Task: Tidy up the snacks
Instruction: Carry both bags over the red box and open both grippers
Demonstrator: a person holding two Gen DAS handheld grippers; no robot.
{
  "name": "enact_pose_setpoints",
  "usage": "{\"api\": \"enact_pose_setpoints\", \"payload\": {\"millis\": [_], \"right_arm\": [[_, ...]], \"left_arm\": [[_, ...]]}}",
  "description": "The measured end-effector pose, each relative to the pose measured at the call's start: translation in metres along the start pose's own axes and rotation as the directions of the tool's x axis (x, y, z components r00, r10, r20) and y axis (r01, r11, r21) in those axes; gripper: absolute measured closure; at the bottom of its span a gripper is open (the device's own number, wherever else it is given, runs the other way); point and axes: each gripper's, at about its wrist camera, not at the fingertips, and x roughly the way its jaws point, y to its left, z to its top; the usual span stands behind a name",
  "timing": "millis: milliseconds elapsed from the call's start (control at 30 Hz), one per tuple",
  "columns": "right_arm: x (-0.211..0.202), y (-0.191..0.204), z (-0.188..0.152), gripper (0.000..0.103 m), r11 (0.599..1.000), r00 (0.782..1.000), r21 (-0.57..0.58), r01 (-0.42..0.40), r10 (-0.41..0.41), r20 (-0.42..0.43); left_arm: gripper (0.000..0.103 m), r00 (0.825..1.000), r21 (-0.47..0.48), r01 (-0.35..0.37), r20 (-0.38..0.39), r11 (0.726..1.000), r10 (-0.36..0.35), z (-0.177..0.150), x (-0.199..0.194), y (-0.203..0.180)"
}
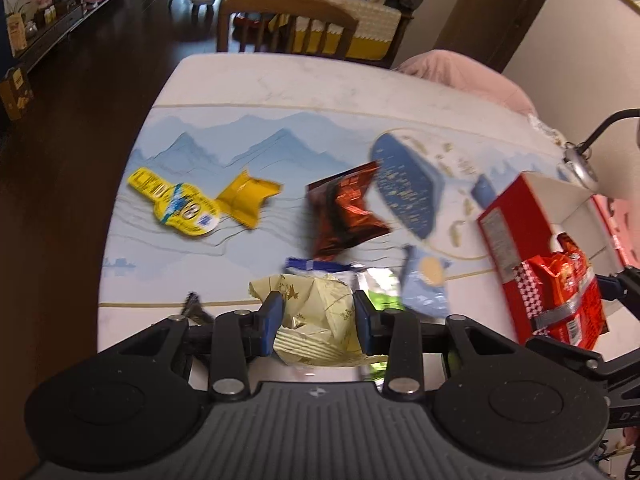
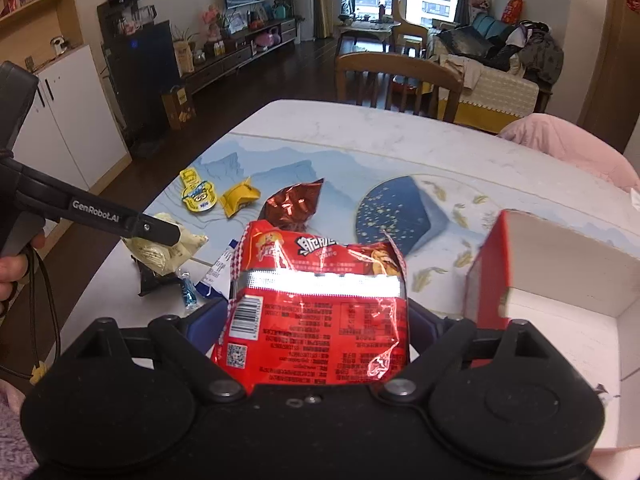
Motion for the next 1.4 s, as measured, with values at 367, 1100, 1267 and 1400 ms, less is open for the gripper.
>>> {"api": "enact_pose_setpoints", "payload": {"millis": [367, 1100, 1267, 1400], "right_arm": [[-0.033, -0.059, -0.011, 0.012, 0.997, 0.998, 0.047, 0.057, -0.058, 0.021], [-0.038, -0.225, -0.057, 0.012, 0.976, 0.984, 0.131, 0.174, -0.166, -0.065], [-0.019, -0.253, -0.061, 0.012, 0.975, 0.978, 0.123, 0.184, -0.169, -0.125], [0.0, -0.269, -0.061, 0.012, 0.976, 0.971, 0.115, 0.186, -0.165, -0.172]], "left_arm": [[0.066, 0.997, 0.097, 0.058, 0.044, 0.994, -0.062, 0.011, -0.014, -0.088], [0.066, 0.991, 0.278, 0.134, -0.025, 0.951, -0.132, 0.031, 0.067, -0.289], [0.066, 0.994, 0.306, 0.106, -0.05, 0.946, -0.095, 0.037, 0.094, -0.317], [0.066, 0.995, 0.308, 0.084, -0.082, 0.948, -0.062, 0.044, 0.119, -0.333]]}}
